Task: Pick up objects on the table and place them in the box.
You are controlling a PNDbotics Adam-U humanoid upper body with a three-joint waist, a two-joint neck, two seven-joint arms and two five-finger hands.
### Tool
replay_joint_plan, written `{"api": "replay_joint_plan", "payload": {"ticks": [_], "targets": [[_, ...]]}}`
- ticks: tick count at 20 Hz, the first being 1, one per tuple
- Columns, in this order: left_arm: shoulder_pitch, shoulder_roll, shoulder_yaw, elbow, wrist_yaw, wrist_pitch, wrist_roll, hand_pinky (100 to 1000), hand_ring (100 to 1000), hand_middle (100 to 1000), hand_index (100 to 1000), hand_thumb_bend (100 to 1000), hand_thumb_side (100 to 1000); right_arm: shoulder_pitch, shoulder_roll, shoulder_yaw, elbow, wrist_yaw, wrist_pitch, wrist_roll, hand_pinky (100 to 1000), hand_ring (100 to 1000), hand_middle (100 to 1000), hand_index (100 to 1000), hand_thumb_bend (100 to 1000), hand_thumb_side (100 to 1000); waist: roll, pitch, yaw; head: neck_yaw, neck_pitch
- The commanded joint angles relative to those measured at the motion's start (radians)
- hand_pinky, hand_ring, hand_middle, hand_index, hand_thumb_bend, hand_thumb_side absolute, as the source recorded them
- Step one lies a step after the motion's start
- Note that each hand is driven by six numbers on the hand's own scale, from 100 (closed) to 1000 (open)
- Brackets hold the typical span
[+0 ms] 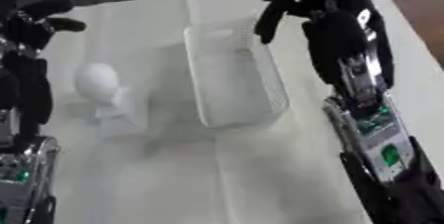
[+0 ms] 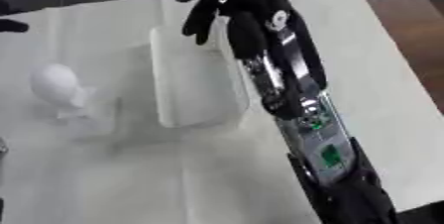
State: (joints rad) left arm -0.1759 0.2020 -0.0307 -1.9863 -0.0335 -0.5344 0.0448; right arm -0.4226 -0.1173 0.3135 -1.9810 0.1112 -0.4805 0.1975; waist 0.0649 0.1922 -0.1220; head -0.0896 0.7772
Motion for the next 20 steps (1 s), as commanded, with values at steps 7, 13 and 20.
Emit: {"api": "replay_joint_plan", "payload": {"ticks": [7, 13, 20], "targets": [[-0.018, 0.175, 0.048, -0.014, -0.085, 0.069, 0.062, 594, 743, 870, 905, 307, 726, 0.004, -0.016, 0.0, -0.019, 0.004, 0.014, 0.007, 349, 489, 646, 871, 100, 856, 0.014, -0.021, 0.0, 0.163, -0.007], [-0.028, 0.174, 0.042, -0.014, -0.047, 0.061, 0.059, 595, 742, 871, 904, 275, 765, 0.002, -0.018, 0.002, -0.019, 0.004, 0.021, 0.014, 340, 484, 641, 871, 100, 853, 0.011, -0.017, 0.002, 0.218, -0.007], [-0.032, 0.157, 0.04, -0.014, -0.032, 0.067, 0.04, 594, 741, 872, 904, 281, 784, -0.004, -0.019, 0.003, -0.019, 0.005, 0.024, 0.02, 336, 481, 638, 872, 100, 863, 0.007, -0.011, 0.004, 0.227, -0.007]]}}
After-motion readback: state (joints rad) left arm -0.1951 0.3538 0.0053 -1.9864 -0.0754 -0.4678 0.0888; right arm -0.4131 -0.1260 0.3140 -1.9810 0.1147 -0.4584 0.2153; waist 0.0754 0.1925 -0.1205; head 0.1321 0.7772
